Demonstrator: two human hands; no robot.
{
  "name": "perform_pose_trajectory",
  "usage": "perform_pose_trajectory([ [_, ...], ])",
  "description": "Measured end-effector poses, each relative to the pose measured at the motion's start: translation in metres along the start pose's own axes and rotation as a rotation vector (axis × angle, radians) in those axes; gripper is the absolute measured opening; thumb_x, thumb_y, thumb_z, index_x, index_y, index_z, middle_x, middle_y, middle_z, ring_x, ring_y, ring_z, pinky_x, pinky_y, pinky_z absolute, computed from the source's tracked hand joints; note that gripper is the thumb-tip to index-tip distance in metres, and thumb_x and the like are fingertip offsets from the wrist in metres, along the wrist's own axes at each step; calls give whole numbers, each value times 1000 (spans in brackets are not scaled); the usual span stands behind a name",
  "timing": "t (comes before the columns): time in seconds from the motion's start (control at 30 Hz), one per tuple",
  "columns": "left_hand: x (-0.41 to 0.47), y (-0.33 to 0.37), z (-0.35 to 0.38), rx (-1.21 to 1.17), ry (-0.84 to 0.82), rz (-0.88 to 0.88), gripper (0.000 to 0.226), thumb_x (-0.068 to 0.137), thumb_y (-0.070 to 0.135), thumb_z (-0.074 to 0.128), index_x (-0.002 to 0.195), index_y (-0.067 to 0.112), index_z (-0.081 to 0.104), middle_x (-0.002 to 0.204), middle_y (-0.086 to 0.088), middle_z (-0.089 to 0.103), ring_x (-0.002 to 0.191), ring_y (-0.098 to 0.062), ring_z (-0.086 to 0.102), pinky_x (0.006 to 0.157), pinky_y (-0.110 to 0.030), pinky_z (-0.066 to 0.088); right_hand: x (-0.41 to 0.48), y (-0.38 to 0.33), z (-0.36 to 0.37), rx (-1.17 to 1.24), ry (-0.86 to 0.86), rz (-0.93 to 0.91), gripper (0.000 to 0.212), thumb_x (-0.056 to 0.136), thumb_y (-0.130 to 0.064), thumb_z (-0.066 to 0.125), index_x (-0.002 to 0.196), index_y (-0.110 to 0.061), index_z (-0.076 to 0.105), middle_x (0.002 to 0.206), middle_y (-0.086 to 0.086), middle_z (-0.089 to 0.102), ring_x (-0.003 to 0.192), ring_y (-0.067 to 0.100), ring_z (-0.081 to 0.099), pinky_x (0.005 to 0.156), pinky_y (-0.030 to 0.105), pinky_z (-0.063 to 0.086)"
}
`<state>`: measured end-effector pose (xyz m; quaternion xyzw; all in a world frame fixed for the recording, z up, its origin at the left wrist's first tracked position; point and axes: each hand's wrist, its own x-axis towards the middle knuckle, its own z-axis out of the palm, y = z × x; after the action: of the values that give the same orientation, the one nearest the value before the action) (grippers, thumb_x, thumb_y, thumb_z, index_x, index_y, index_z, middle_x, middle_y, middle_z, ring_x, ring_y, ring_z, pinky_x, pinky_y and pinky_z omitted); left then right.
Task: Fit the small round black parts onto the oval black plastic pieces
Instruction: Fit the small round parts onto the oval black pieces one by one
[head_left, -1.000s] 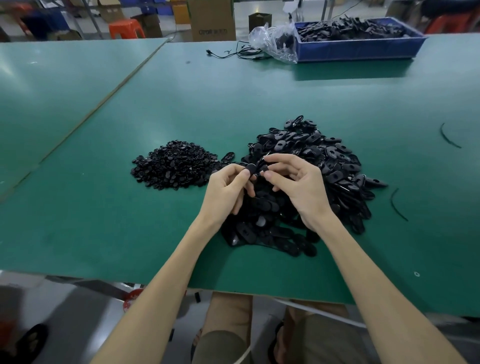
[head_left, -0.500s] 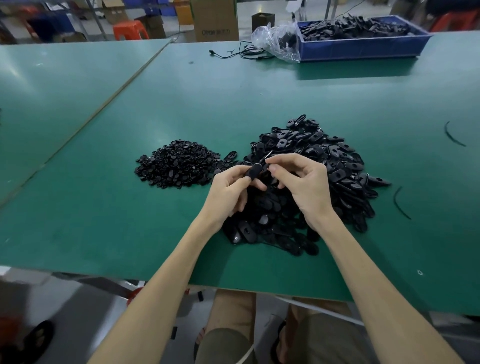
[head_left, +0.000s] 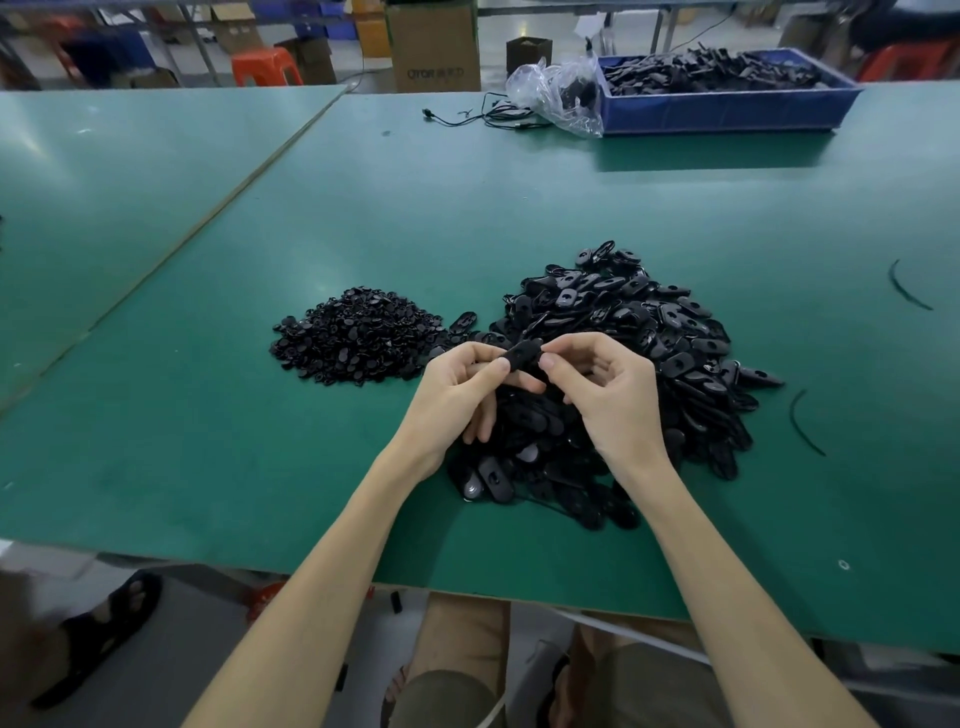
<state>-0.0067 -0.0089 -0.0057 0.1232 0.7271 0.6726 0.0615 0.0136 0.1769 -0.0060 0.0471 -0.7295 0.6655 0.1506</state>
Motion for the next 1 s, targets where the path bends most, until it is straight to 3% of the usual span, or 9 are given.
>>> perform_pose_trajectory([
  [0.37,1,0,3,39,-17,28,8,104,19,60,104,12,63,97,-6,80,40,-13,49,33,-21,32,1,-1,1,-17,-16,-5,11,95,-18,76,93,-29,78,92,-10,77,85,7,72,75,16,53],
  [0.63,0,0,3,36,-13,63,6,102,21,63,105,18,68,98,-5,80,42,-13,50,33,-20,32,-1,-1,3,-49,-23,2,8,94,-17,77,94,-25,77,89,-6,77,84,12,75,78,24,57],
  [0.8,0,-1,3,33,0,60,11,101,22,66,109,18,71,99,-5,79,44,-12,51,33,-20,34,-1,0,2,-24,-20,19,5,95,-18,77,96,-23,76,91,-2,79,87,18,77,85,39,61],
  [1.0,-1,-2,4,36,-3,66,10,100,19,67,103,26,73,97,-3,79,44,-11,51,33,-20,34,-2,-2,3,-25,-24,22,6,95,-15,77,97,-21,76,90,-1,79,85,16,78,85,39,61],
])
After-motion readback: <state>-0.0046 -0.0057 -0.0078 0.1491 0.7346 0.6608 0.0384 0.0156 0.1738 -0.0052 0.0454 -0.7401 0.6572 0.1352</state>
